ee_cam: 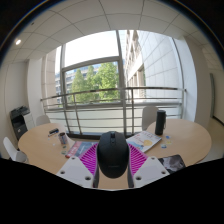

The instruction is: Arrange mouse

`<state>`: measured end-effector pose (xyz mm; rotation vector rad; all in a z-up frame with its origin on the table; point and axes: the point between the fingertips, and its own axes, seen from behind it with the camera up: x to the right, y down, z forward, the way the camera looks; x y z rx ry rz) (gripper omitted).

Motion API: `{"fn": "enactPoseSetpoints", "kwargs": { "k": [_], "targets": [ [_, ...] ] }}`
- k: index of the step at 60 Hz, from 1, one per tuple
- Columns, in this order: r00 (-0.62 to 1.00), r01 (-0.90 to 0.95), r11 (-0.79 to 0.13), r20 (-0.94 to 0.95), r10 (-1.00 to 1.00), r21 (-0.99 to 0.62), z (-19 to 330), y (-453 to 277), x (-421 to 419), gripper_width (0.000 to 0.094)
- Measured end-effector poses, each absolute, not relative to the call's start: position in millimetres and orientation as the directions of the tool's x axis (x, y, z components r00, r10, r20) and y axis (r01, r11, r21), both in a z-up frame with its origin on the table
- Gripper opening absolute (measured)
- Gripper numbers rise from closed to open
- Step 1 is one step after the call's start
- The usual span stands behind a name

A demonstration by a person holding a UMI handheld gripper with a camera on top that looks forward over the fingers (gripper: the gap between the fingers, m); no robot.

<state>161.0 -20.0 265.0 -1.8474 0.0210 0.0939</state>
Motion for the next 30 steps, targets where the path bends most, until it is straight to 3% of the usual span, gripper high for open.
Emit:
{"fn": "enactPoseSetpoints", "kwargs": {
  "k": [6,19,26,30],
  "targets": [
    [0.997,-0.075,-0.347,-0.064,-0.045,-0.935,220.6,16.7,248.5,0.0383],
    [0.989,-0.110,-0.571,-0.030,-0.147,-0.814,57.9,45.3,371.8,0.0383],
    [0.988,-0.109,-0.628,-0.015,-0.153,-0.771,11.9,45.1,393.2,0.0390],
    [0.988,-0.111,-0.650,-0.011,-0.156,-0.752,-2.0,42.3,398.2,0.0457]
  ]
}}
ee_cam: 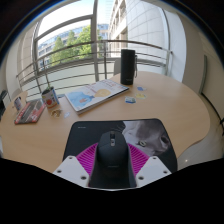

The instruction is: Arrange mouse

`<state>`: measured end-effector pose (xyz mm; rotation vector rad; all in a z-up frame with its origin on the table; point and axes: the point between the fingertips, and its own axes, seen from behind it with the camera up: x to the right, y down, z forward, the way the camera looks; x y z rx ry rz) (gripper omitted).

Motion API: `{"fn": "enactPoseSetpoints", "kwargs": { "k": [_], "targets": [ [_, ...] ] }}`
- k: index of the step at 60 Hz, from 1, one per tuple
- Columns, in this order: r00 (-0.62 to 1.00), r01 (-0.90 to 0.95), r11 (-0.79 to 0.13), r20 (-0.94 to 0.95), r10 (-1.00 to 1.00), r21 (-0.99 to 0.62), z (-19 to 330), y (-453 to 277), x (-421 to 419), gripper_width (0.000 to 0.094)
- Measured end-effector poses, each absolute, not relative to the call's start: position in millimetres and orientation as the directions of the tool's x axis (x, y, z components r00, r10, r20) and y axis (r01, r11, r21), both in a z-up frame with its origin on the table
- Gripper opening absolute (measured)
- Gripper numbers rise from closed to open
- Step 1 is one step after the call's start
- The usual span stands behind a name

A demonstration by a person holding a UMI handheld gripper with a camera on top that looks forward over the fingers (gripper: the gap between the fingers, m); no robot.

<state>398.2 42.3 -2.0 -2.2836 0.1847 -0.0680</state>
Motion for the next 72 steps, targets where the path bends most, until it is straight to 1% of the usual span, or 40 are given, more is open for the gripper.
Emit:
{"fn": "enactPoseSetpoints", "kwargs": {
  "k": [3,5,7,9,12,15,20,23,34,43,55,72],
  "targets": [
    [0.989,-0.120,-0.670,-0.027,-0.147,-0.732,-11.7,38.5,395.5,0.0493],
    [0.989,-0.128,-0.671,-0.039,-0.146,-0.730,-10.4,37.5,393.2,0.0527],
    [0.989,-0.126,-0.664,-0.040,-0.144,-0.737,-8.2,36.7,393.4,0.0582],
    [0.989,-0.117,-0.664,-0.030,-0.142,-0.739,-5.0,33.9,394.3,0.0677],
    [0.990,-0.099,-0.663,-0.008,-0.139,-0.742,5.1,27.6,395.2,0.0859],
    [0.990,-0.087,-0.652,0.009,-0.143,-0.753,15.6,20.8,395.2,0.0816],
    [0.988,-0.081,-0.638,0.022,-0.151,-0.766,41.0,3.2,392.7,0.0859],
    [0.987,-0.075,-0.628,0.034,-0.160,-0.775,56.3,-9.8,390.7,0.0846],
    [0.981,-0.039,-0.575,0.077,-0.176,-0.818,124.4,-79.0,373.9,0.0846],
    [0.978,-0.027,-0.555,0.092,-0.185,-0.831,158.3,-141.3,355.3,0.0846],
    [0.977,-0.012,-0.552,0.109,-0.185,-0.834,179.7,-206.4,335.5,0.0843],
    [0.973,-0.023,-0.536,0.104,-0.206,-0.844,191.2,-241.4,331.9,0.0842]
  ]
}}
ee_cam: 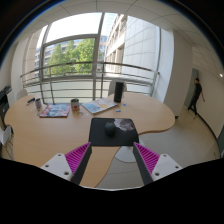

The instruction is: Arrange mouse

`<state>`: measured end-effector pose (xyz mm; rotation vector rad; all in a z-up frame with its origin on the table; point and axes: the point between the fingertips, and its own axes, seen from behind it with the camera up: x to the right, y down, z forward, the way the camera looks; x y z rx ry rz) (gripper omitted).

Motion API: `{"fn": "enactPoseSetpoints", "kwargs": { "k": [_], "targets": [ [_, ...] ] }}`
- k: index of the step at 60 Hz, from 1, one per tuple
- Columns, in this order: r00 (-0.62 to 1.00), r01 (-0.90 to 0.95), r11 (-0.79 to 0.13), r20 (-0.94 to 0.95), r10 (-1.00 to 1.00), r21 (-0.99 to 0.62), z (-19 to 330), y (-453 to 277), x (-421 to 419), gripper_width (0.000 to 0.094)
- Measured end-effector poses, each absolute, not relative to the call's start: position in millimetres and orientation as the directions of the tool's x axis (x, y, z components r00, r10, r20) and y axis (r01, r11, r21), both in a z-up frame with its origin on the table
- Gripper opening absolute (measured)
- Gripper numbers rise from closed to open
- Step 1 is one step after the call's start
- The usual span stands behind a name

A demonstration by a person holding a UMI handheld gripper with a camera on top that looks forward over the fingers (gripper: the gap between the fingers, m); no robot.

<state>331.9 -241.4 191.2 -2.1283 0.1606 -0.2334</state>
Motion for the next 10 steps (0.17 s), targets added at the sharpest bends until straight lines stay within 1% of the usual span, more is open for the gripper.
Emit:
{"fn": "enactPoseSetpoints", "kwargs": {
  "k": [1,10],
  "targets": [
    [0.973,-0.025,-0.534,0.103,-0.209,-0.845,188.3,-239.4,332.3,0.0841],
    [0.975,-0.017,-0.528,0.103,-0.197,-0.849,199.3,-244.6,325.2,0.0842]
  ]
}}
